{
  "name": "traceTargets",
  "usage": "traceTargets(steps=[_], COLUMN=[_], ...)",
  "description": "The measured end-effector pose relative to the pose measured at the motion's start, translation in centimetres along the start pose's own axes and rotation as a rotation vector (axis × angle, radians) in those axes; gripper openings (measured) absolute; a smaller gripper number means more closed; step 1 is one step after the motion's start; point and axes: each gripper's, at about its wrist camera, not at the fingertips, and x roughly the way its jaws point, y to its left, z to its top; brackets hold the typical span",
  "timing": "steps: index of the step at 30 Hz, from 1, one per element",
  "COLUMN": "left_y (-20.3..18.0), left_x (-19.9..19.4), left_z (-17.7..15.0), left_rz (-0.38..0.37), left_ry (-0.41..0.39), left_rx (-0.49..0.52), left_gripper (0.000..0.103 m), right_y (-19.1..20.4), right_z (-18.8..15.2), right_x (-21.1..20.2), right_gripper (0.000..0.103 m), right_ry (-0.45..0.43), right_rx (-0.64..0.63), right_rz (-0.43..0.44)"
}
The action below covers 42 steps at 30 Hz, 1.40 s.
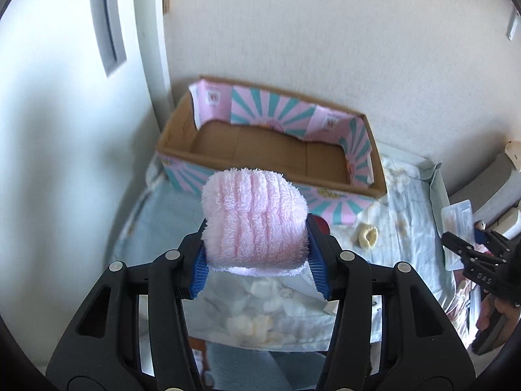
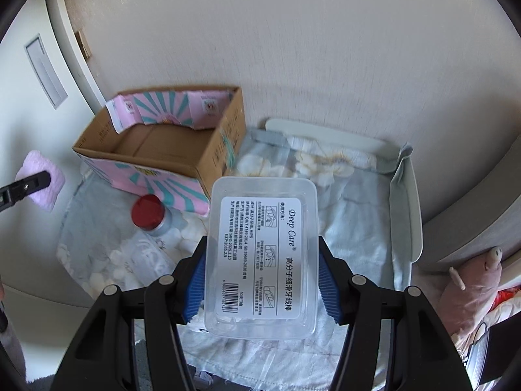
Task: Organize objects
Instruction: 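Carry the towel and Deep Care box into the cardboard box and release both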
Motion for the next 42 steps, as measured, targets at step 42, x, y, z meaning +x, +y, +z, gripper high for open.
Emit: traceTargets(steps=[42], left_y=[2.5], left_x=[16.9], left_z=[17.7], left_rz=[-0.104], left_ry=[0.257], left_rx=[0.348], left_gripper=[0.048], right_y=[12.2], right_z=[20.4], right_x=[13.2], right_gripper=[0.055], right_ry=[0.098], right_rx=[-0.118], right_rz=[0.046])
